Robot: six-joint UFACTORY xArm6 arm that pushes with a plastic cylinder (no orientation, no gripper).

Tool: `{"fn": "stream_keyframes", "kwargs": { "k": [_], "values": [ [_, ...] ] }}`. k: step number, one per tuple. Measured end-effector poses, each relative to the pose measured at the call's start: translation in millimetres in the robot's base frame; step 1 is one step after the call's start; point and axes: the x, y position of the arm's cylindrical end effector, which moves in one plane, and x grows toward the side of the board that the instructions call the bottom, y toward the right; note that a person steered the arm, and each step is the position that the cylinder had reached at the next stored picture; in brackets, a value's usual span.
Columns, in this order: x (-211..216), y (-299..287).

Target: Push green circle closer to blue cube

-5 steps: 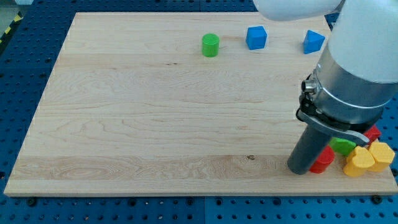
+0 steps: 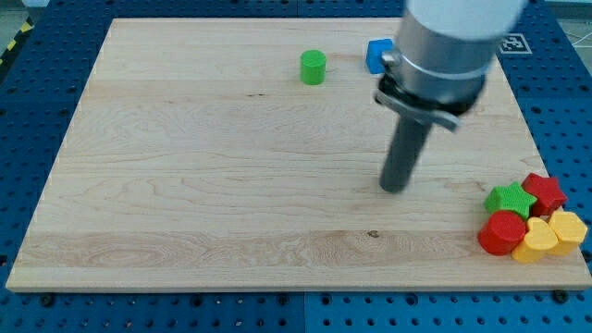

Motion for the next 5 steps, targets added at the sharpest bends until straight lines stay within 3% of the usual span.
{"fn": "stream_keyframes", "kwargs": {
  "k": [2,3,4,5],
  "values": [
    [-139.4,-99.5],
    [-183.1,-137.1],
    [-207.9,-137.2],
    [-200.2,-116.1]
  ]
}}
